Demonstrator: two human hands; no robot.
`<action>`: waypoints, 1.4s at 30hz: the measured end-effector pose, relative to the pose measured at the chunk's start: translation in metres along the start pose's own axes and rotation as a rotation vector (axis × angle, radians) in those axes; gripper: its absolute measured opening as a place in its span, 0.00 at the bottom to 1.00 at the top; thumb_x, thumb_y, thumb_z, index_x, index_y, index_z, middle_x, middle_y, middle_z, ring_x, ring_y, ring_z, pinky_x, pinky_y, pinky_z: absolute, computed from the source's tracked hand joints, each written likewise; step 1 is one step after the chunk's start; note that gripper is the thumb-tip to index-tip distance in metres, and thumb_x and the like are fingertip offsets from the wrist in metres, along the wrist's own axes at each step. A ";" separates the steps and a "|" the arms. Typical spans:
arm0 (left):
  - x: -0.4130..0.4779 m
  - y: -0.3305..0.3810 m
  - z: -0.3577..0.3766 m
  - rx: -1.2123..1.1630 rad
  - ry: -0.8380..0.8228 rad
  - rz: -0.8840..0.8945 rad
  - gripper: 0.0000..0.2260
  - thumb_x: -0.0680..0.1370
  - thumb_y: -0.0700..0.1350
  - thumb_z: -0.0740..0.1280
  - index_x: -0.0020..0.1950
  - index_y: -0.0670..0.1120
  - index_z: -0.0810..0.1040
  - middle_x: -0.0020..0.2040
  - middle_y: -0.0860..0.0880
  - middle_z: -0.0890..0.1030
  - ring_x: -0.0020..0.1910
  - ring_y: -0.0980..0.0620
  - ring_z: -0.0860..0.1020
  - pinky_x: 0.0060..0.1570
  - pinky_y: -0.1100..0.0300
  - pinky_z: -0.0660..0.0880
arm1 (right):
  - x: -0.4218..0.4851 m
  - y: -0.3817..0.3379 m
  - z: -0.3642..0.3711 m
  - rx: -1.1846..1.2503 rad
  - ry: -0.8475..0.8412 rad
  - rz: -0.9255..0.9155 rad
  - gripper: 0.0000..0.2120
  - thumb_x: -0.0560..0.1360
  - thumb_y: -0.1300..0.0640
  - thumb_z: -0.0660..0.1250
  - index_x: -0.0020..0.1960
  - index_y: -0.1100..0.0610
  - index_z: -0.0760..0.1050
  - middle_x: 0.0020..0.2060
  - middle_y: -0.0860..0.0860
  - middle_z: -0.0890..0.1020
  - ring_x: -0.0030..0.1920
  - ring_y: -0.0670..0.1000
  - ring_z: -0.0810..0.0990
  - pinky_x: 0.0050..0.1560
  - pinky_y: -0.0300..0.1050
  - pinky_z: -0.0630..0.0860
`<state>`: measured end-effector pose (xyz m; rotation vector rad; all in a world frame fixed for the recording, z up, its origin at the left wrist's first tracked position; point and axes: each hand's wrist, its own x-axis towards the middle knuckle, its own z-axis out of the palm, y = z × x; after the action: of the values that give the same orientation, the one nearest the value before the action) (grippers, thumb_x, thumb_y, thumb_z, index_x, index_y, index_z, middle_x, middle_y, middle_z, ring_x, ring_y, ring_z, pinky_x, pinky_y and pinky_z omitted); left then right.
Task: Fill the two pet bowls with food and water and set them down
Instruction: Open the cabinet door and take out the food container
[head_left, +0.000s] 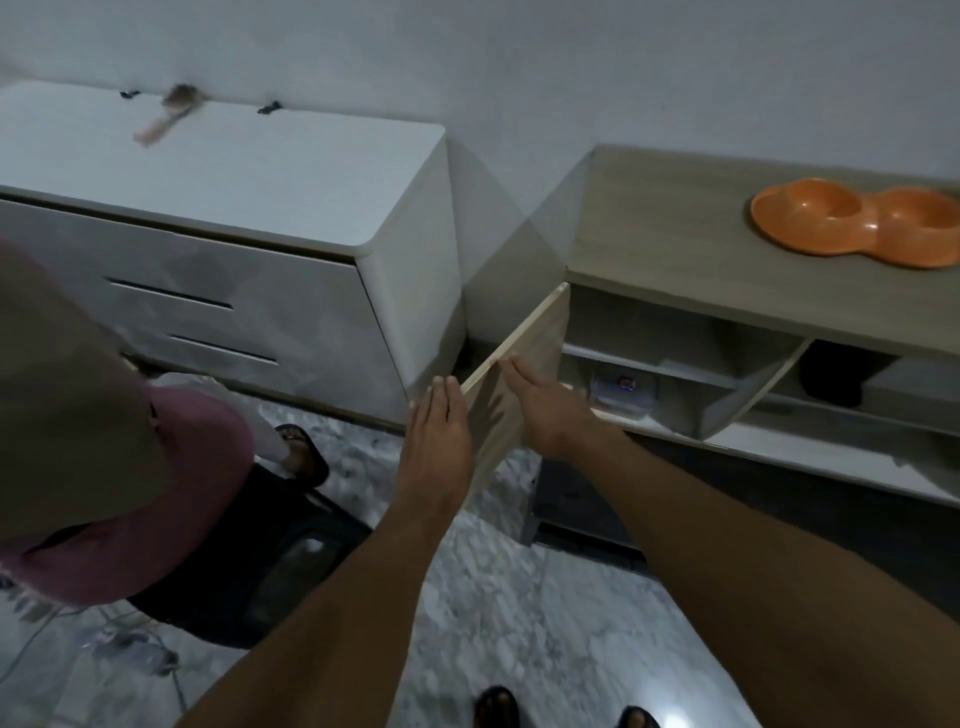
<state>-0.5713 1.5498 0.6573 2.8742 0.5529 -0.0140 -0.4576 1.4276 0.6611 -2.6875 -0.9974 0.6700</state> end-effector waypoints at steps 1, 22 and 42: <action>-0.001 0.007 0.002 -0.001 0.007 0.069 0.33 0.78 0.33 0.59 0.79 0.39 0.47 0.80 0.41 0.52 0.79 0.46 0.51 0.78 0.52 0.48 | -0.006 0.011 0.004 0.007 0.008 0.041 0.41 0.77 0.59 0.64 0.80 0.50 0.41 0.80 0.46 0.42 0.73 0.60 0.65 0.67 0.61 0.69; 0.106 0.156 0.239 -0.329 -0.022 0.143 0.23 0.79 0.34 0.59 0.75 0.41 0.65 0.70 0.42 0.72 0.66 0.45 0.73 0.64 0.59 0.68 | -0.006 0.271 0.147 0.336 0.297 0.528 0.31 0.79 0.55 0.62 0.78 0.60 0.54 0.77 0.57 0.60 0.74 0.61 0.64 0.71 0.49 0.64; 0.219 0.154 0.399 -0.956 0.009 -0.090 0.25 0.77 0.38 0.60 0.76 0.43 0.64 0.73 0.45 0.70 0.72 0.44 0.68 0.69 0.57 0.64 | 0.131 0.347 0.244 0.841 0.822 0.555 0.21 0.79 0.61 0.63 0.72 0.59 0.68 0.64 0.58 0.77 0.63 0.58 0.76 0.63 0.44 0.70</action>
<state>-0.2987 1.4057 0.2890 1.9196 0.5024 0.1943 -0.2892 1.2589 0.2859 -2.0714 0.2235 -0.0236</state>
